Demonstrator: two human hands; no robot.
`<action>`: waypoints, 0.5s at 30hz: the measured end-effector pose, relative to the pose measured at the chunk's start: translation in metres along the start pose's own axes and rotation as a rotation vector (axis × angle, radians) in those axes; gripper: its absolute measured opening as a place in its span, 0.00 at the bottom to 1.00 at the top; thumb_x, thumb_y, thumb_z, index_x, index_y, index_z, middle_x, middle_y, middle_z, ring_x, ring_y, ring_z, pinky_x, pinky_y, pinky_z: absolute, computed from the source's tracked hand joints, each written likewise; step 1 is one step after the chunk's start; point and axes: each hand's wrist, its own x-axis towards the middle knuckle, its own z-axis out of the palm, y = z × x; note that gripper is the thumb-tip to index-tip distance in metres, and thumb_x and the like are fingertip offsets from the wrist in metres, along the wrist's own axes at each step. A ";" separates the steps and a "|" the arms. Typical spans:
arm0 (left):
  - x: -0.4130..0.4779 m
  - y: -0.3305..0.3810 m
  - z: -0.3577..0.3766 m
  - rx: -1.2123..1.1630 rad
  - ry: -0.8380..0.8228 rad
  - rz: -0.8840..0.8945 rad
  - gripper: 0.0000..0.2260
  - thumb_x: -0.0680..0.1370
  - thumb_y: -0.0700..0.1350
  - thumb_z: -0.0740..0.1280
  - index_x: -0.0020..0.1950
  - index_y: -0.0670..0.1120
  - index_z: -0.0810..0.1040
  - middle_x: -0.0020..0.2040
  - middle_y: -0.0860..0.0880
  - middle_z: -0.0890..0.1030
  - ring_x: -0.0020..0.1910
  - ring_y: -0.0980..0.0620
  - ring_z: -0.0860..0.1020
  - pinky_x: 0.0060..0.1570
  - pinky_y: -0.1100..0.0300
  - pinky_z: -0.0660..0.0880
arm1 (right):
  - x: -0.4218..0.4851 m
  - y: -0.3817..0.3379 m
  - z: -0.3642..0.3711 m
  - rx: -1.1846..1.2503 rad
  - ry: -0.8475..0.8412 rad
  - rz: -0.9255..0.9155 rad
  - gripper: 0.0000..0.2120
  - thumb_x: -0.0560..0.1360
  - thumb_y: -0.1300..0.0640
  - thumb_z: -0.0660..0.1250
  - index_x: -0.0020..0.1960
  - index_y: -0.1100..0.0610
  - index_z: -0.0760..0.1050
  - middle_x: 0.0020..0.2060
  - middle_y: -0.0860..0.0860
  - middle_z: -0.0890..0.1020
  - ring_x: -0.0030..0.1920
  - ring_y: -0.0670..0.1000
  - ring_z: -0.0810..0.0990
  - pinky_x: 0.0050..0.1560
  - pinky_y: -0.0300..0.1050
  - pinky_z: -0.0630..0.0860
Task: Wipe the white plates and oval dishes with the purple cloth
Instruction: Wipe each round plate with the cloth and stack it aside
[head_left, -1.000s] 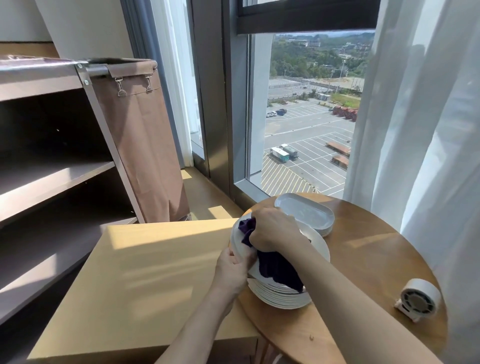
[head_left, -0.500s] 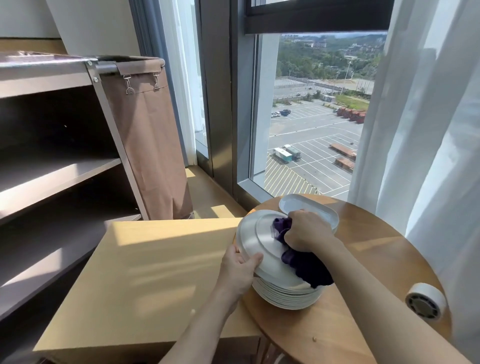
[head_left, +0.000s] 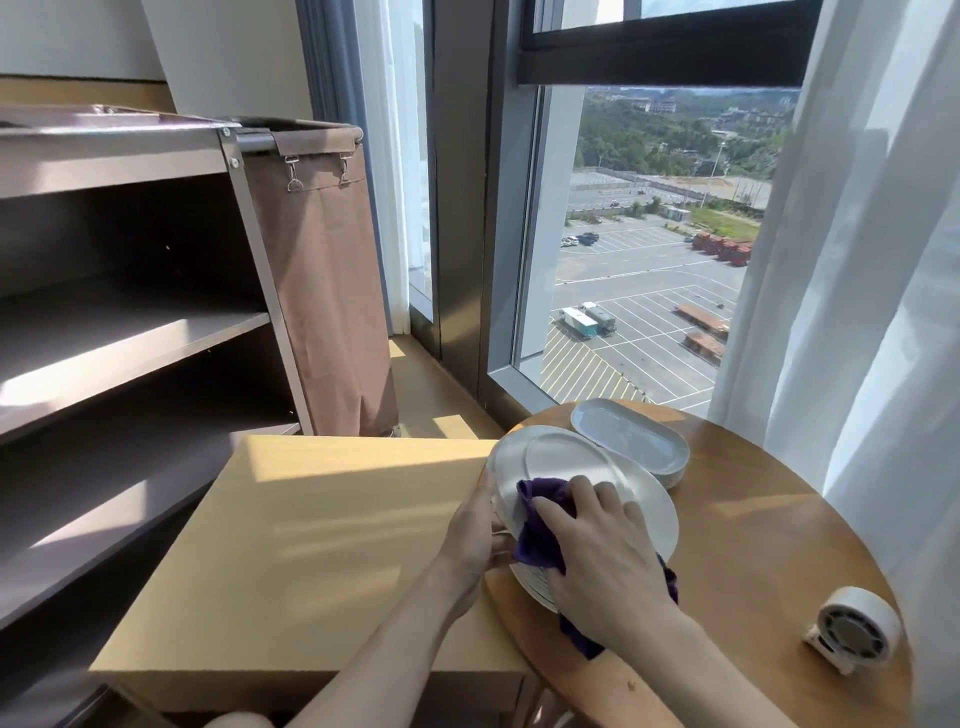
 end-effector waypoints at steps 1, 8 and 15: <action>-0.002 0.000 0.001 -0.015 -0.001 0.007 0.26 0.84 0.66 0.54 0.61 0.51 0.84 0.54 0.43 0.87 0.50 0.44 0.85 0.57 0.46 0.79 | 0.000 -0.006 -0.001 -0.030 0.005 -0.030 0.21 0.63 0.47 0.75 0.55 0.49 0.81 0.50 0.52 0.79 0.48 0.59 0.77 0.44 0.55 0.76; -0.004 -0.001 -0.002 -0.010 0.026 0.036 0.16 0.83 0.48 0.58 0.45 0.45 0.83 0.37 0.47 0.80 0.30 0.54 0.78 0.27 0.64 0.71 | 0.018 -0.039 -0.006 -0.135 -0.029 -0.148 0.13 0.68 0.52 0.72 0.52 0.50 0.82 0.55 0.51 0.78 0.54 0.58 0.76 0.50 0.54 0.74; -0.005 -0.003 -0.001 -0.075 0.021 0.017 0.22 0.85 0.56 0.51 0.60 0.54 0.84 0.54 0.49 0.87 0.51 0.53 0.85 0.37 0.60 0.79 | 0.047 -0.039 -0.009 -0.096 -0.043 -0.091 0.16 0.77 0.54 0.63 0.64 0.49 0.77 0.61 0.51 0.68 0.59 0.57 0.66 0.50 0.51 0.58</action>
